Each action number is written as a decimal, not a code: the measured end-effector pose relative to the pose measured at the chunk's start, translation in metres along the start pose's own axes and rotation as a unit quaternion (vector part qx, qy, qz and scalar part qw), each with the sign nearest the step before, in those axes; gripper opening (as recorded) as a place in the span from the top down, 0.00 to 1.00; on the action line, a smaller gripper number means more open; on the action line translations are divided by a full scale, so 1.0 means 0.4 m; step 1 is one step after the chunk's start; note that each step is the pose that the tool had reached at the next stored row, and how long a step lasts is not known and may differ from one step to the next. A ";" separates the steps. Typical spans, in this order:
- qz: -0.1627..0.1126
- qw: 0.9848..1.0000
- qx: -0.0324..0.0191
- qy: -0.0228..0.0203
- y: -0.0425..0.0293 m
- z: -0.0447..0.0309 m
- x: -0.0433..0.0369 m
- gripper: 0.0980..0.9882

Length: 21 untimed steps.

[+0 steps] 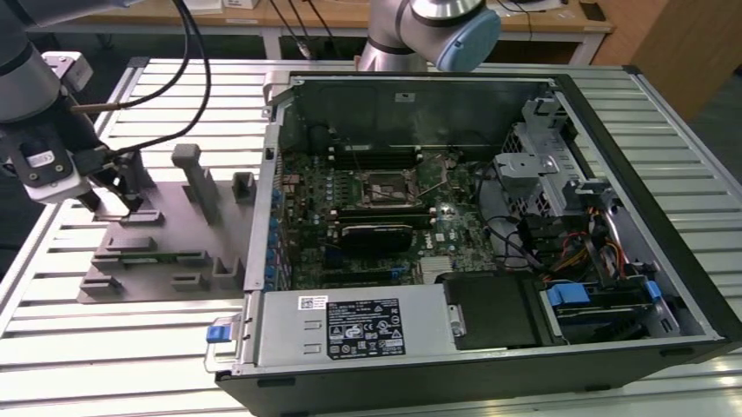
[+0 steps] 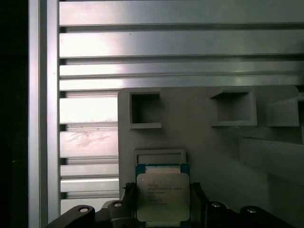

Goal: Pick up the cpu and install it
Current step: 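Pick up the cpu and move it towards the insertion slot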

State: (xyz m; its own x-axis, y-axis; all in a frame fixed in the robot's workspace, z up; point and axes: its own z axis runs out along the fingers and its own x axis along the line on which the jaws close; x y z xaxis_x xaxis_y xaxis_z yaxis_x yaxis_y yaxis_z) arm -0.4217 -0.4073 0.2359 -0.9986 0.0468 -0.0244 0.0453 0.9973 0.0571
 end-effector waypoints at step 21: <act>0.000 1.000 0.000 -0.001 0.013 -0.098 -0.002 0.50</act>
State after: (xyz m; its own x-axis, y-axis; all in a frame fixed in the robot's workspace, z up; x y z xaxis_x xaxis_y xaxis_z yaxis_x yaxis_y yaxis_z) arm -0.4217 -0.4043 0.2755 -0.9986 0.0468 -0.0254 0.0452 0.9973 0.0571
